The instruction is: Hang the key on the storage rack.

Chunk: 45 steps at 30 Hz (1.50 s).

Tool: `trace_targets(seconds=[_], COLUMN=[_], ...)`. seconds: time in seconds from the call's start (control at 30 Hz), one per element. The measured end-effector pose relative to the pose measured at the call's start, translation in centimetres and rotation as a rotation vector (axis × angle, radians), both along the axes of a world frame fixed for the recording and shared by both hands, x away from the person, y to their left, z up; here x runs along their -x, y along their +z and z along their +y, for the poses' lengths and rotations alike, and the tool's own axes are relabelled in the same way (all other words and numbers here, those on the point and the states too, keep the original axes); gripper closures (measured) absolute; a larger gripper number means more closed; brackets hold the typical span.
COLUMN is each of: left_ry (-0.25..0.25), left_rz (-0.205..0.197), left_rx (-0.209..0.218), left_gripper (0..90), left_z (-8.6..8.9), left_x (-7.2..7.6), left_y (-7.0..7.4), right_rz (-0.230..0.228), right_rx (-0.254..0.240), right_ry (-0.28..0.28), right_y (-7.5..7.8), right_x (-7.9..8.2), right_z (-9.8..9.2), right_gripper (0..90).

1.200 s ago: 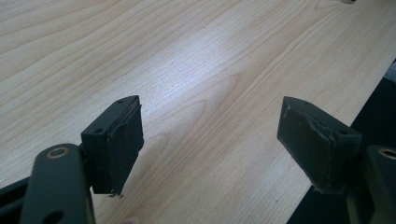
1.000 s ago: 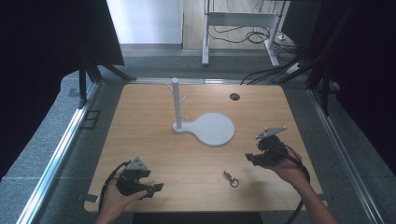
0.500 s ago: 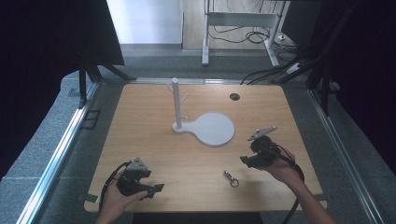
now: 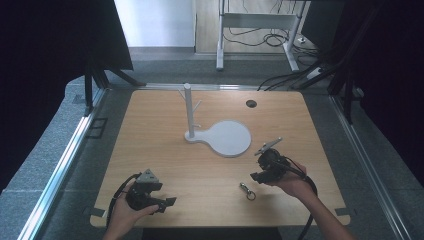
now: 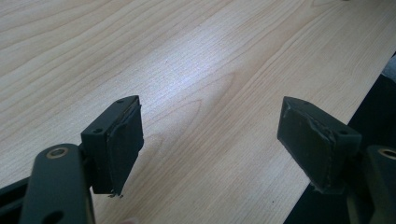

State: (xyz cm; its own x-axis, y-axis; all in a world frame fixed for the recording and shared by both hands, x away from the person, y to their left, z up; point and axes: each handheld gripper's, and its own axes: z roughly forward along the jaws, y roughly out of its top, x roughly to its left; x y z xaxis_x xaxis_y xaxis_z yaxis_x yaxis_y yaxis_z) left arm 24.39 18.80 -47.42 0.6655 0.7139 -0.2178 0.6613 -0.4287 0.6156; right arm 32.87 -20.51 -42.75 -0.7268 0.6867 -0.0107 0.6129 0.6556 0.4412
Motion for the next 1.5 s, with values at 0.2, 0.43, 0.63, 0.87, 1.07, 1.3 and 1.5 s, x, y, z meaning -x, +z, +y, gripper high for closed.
trace_targets(seconds=[0.2, 0.43, 0.63, 0.87, 1.07, 1.3, 1.5], left_ry=[-0.004, -0.002, -0.007, -0.006, -0.011, -0.014, -0.020], left_rz=[0.002, 0.001, 0.002, 0.004, 0.007, 0.008, 0.010], left_rx=[-0.001, 0.001, -0.002, -0.002, -0.005, -0.006, -0.009], left_gripper=[23.0, 23.0, 23.0, 22.9, 22.9, 22.9, 22.9], left_z=[-0.1, 0.0, -0.2, -0.2, -0.3, -0.3, -0.5], left_x=[0.0, 0.0, 0.0, -0.1, -0.1, -0.1, -0.1], left_y=[-0.1, 0.0, -0.1, -0.2, -0.3, -0.3, -0.4], right_rz=[0.062, 0.112, 0.132, 0.159, 0.171, 0.173, 0.177], right_rx=[0.024, 0.030, 0.041, 0.055, 0.070, 0.096, 0.136], right_ry=[0.021, 0.047, 0.079, 0.079, 0.080, 0.084, 0.093], right_y=[-0.9, -1.8, -2.2, -3.2, -3.9, -4.4, -4.9], right_x=[0.2, 0.4, 0.7, 0.7, 0.6, 0.6, 0.7], right_z=[0.9, 1.7, 2.5, 2.9, 3.3, 3.7, 4.0], right_gripper=[50.9, 53.4, 57.3, 61.2, 64.4, 66.9, 69.7])
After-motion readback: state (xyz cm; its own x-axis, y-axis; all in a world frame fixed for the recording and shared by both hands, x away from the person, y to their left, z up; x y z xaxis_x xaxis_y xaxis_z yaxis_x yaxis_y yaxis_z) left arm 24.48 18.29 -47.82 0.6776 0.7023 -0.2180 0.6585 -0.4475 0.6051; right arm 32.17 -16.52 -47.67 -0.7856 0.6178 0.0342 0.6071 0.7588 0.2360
